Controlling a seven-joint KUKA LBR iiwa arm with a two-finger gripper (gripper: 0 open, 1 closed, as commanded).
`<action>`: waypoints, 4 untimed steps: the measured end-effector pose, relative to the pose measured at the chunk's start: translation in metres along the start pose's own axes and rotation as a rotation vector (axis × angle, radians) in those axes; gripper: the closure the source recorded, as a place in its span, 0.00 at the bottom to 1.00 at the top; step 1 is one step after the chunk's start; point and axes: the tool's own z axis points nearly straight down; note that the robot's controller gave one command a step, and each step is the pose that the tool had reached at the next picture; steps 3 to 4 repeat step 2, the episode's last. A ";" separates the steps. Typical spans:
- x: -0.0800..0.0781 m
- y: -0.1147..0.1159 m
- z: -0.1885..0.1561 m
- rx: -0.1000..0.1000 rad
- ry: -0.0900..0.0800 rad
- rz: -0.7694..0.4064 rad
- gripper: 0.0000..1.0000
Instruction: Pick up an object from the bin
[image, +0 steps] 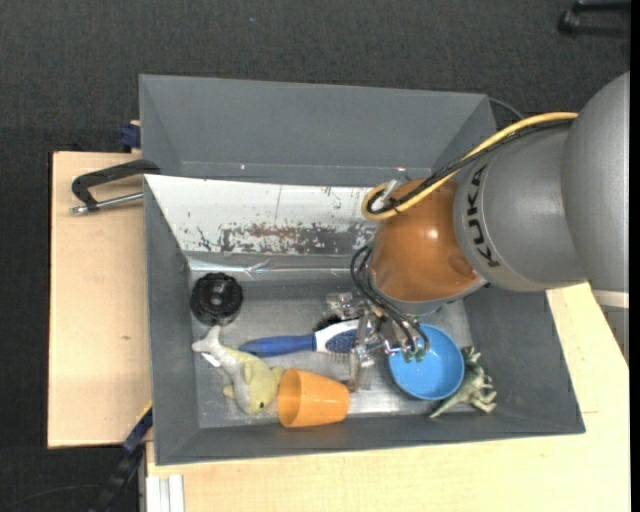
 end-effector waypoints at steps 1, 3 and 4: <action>-0.002 0.000 -0.004 0.000 -0.008 0.001 1.00; -0.070 0.030 -0.185 0.005 -0.018 -0.570 1.00; -0.070 0.030 -0.185 0.005 -0.018 -0.570 1.00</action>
Offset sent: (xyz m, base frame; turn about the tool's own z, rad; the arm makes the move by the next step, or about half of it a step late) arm 0.0000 0.0000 0.0000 0.0000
